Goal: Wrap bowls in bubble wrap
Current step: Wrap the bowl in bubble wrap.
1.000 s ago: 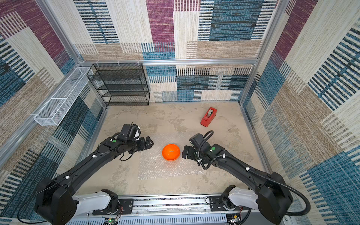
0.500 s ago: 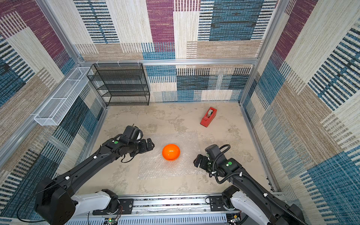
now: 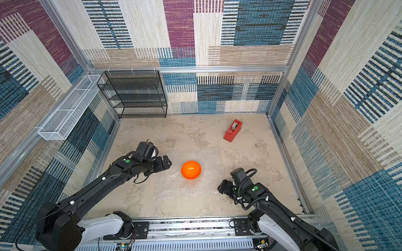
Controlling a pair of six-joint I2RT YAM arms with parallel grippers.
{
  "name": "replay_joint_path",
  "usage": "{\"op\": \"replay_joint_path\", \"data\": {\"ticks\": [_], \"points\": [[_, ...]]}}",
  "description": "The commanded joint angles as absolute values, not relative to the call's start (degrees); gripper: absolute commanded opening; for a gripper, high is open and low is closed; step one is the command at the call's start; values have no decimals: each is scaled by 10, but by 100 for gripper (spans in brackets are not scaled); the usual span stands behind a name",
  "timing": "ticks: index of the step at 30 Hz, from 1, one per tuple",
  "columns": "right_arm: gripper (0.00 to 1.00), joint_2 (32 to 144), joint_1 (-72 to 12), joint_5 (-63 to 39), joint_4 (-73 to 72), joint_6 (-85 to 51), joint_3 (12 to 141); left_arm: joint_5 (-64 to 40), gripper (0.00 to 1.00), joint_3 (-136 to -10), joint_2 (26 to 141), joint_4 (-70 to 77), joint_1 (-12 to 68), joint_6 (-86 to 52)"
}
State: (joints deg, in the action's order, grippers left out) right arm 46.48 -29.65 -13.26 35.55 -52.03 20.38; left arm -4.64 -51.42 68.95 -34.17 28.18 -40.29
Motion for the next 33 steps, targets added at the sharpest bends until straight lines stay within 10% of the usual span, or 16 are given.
{"op": "replay_joint_path", "data": {"ticks": [1,14,33], "points": [[86,473,-297,-131,318,-526,202,-42,97,-506,675,-335,282,-400],[78,519,-293,-130,281,-519,194,-49,96,-499,658,-330,283,-399],[30,517,-291,-146,247,-517,209,-40,93,-488,660,-329,299,-397]]}}
